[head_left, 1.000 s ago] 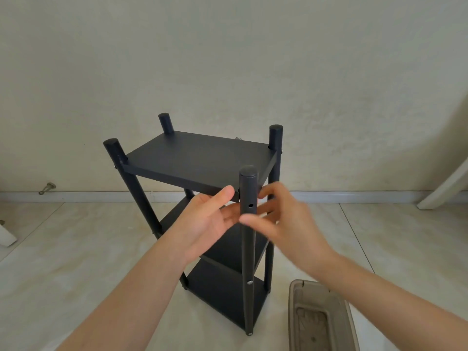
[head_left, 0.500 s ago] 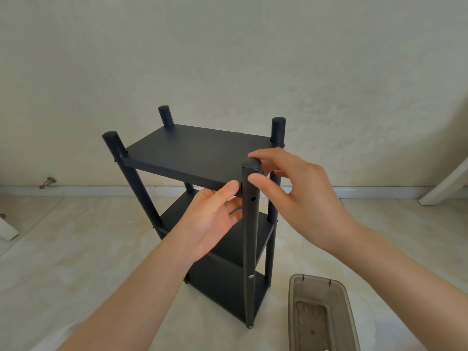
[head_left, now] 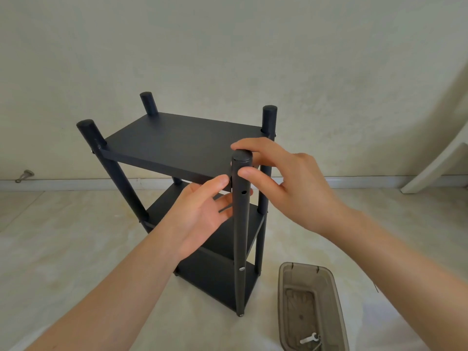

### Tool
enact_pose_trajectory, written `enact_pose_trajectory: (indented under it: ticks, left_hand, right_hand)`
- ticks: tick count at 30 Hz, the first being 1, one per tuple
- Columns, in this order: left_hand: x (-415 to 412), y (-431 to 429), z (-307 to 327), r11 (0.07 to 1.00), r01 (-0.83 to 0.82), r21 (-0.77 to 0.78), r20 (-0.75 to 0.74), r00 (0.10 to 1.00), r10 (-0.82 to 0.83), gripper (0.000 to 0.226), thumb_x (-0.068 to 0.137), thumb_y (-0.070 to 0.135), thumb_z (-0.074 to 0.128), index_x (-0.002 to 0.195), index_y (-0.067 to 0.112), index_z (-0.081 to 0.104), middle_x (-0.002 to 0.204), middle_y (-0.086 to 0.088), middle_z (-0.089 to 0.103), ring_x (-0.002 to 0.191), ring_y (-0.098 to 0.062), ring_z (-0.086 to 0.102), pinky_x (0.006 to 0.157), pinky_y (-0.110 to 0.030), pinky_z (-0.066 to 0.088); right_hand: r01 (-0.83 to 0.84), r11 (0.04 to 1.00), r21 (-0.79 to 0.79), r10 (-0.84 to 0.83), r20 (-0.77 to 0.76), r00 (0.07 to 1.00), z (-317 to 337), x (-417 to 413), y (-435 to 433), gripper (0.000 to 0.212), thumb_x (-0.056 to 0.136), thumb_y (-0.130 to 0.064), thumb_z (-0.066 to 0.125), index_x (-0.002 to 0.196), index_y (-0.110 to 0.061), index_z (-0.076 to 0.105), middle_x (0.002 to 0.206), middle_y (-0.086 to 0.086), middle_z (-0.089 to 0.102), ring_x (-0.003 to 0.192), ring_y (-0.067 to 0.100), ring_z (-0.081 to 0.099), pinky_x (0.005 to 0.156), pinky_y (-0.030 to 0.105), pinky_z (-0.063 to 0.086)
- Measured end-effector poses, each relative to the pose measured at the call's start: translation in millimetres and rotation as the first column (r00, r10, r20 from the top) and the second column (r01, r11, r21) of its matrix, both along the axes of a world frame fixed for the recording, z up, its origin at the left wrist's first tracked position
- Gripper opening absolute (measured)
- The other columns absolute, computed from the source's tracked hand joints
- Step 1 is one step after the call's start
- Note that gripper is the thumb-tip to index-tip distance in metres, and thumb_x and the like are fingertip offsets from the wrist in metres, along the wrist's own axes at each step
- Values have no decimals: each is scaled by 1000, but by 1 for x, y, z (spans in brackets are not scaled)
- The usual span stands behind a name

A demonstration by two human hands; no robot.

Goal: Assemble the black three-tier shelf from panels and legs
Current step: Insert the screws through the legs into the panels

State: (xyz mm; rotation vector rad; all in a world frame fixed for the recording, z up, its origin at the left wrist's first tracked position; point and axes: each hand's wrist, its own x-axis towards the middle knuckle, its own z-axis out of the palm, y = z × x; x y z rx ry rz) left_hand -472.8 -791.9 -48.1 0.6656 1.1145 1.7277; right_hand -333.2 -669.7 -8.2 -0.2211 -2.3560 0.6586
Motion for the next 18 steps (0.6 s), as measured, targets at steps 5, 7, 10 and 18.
enact_pose_trajectory:
  ticks: [5, 7, 10, 18]
  left_hand:
    - [4, 1, 2, 1000, 13, 18, 37, 999, -14, 33, 70, 35, 78, 101, 22, 78, 119, -8, 73, 111, -28, 70, 78, -32, 60]
    - [3, 3, 2, 1000, 12, 13, 66, 998, -13, 29, 67, 34, 80, 94, 25, 81, 115, -6, 75, 109, -27, 72, 76, -32, 60]
    - [0, 4, 0, 1000, -11, 6, 132, 991, 10, 34, 70, 29, 80, 102, 17, 76, 114, -8, 74, 109, -29, 72, 75, -34, 61]
    - [5, 3, 0, 999, -42, 10, 182, 983, 40, 42, 79, 23, 69, 118, 11, 58, 116, -9, 69, 112, -27, 70, 80, -35, 61]
  right_hand:
    - [1, 981, -195, -21, -101, 995, -9, 1, 4, 27, 92, -48, 55, 103, -28, 69, 118, -19, 67, 107, 5, 63, 91, 31, 52]
    - [20, 970, -241, -67, -185, 980, -17, 4, 8, 26, 97, -41, 47, 98, -26, 68, 120, -16, 66, 111, 8, 62, 92, 34, 52]
    - [80, 896, -437, -193, -219, 957, -36, 9, 21, 26, 102, -28, 43, 96, -25, 68, 103, -12, 67, 104, 11, 63, 89, 40, 55]
    - [536, 605, -589, -42, 649, 760, -141, 22, 51, 18, 101, -21, 51, 104, -11, 66, 101, 5, 68, 97, 21, 65, 83, 32, 53]
